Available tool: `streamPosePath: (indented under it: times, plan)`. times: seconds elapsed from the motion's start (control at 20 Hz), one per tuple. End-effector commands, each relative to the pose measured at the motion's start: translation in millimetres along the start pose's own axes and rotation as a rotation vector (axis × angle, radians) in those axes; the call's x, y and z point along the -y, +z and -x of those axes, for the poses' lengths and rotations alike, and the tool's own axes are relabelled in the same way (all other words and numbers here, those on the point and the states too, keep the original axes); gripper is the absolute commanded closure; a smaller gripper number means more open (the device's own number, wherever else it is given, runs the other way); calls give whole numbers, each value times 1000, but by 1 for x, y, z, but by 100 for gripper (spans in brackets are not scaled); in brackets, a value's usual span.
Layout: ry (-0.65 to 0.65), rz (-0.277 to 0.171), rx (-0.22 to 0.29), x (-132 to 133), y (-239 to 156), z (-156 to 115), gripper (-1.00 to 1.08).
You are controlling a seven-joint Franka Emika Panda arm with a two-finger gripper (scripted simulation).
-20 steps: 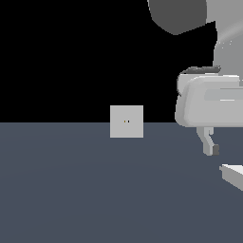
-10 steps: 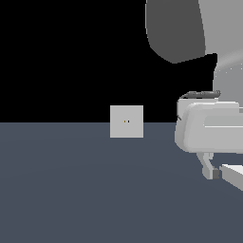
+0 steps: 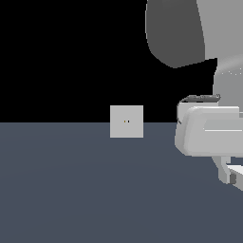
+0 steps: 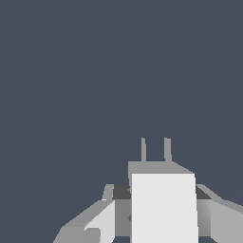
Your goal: Plug the charger into the wall socket.
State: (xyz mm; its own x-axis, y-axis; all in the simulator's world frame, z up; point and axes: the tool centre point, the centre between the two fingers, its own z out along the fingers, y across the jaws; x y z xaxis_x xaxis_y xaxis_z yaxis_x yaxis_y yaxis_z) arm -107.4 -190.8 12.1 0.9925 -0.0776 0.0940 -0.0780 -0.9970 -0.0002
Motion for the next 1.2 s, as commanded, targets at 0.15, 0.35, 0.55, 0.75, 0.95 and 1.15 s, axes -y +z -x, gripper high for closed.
streamPosePath:
  times: [0.15,0.35,0.55,0.75,0.95,1.15]
  plan:
    - [0,0,0,0,0,0,108]
    - [-2,0,0,4,-2,-2,108]
    - [-6,-1,0,17,-7,-10,108]
    - [-14,-1,0,39,-17,-22,108]
    - [-25,-2,0,71,-30,-41,108]
    - [-39,-2,0,109,-47,-62,108]
